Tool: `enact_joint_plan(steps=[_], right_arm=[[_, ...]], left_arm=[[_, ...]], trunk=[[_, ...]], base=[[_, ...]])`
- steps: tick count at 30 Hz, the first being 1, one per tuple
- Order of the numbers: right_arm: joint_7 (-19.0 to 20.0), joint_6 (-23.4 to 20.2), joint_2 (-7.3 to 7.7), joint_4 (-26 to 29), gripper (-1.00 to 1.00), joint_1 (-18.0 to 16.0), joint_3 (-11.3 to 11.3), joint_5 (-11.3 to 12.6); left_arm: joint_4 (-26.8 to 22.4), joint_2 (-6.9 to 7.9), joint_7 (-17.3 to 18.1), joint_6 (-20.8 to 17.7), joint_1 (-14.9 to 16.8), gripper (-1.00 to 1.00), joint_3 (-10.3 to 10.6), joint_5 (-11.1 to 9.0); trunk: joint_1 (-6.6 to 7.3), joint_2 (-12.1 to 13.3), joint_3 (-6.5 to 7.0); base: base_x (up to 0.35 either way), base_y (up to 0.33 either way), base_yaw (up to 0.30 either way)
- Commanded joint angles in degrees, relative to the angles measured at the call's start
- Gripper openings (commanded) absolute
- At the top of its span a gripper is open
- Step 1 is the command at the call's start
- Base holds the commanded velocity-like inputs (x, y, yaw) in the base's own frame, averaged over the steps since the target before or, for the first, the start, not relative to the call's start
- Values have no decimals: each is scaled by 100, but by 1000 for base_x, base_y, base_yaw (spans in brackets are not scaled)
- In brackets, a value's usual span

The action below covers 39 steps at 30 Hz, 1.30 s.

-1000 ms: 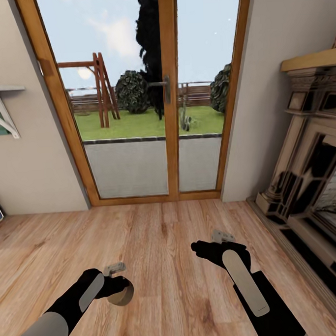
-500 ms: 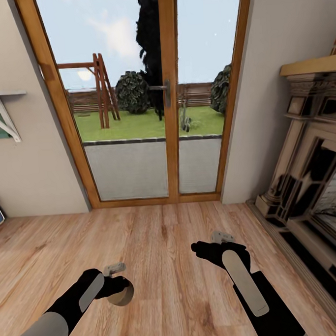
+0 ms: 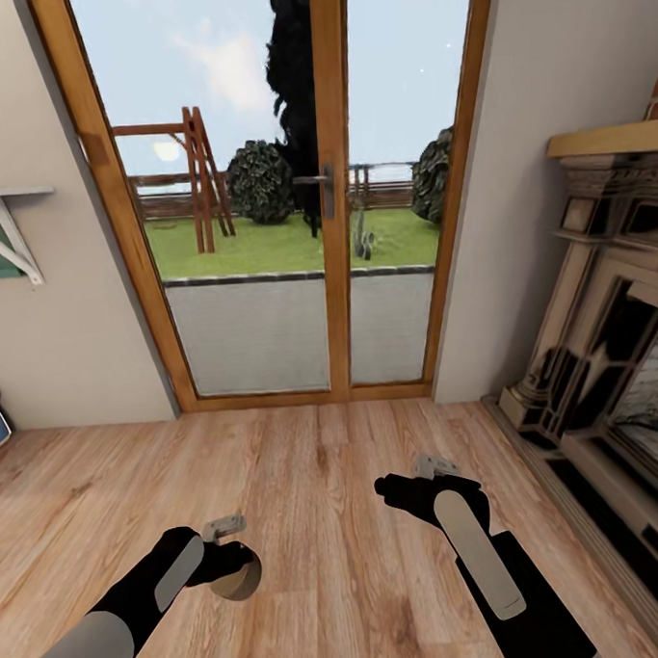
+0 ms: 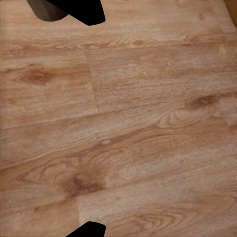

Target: Place each of the two pumpkins and all three candles from the living room inside a cabinet in the living room (use any cabinet), then make sure every cabinet is closed, and position the cauldron so it is next to a table in the living room.

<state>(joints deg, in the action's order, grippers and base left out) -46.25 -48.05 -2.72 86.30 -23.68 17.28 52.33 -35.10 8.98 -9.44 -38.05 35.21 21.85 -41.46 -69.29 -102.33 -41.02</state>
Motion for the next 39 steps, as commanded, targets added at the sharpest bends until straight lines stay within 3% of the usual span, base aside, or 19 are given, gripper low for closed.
enact_joint_plan(steps=[1, 19, 25, 33, 36, 39], right_arm=[[-59, -12, -1, 4, 100, -5, 3, 53], [-59, -6, -1, -56, 100, -5, 3, 57], [-63, -3, -1, -326, 100, -5, 0, 36], [-92, 11, -1, -705, 100, -7, -14, -40], [-171, 14, 5, -802, 100, -21, -19, -56], [-613, 9, 1, -1117, 100, -46, -6, -312]], left_arm=[[-10, 8, -49, -9, 4, -100, 39, -56], [-5, 23, -49, -9, 4, -100, 37, -57], [2, 82, -74, -7, 4, -100, -9, -71], [9, 133, -403, -7, 4, -100, -15, -94], [11, 144, -501, -5, 4, -100, -17, -98], [12, 132, -597, -8, 4, -100, -16, -99]], trunk=[[23, 39, 13], [418, 761, 336], [550, 1001, 443], [726, 1322, 587], [792, 1442, 641], [858, 1563, 695]], base=[[0, 0, 0], [0, 0, 0], [0, 0, 0], [0, 0, 0], [0, 0, 0], [0, 0, 0]])
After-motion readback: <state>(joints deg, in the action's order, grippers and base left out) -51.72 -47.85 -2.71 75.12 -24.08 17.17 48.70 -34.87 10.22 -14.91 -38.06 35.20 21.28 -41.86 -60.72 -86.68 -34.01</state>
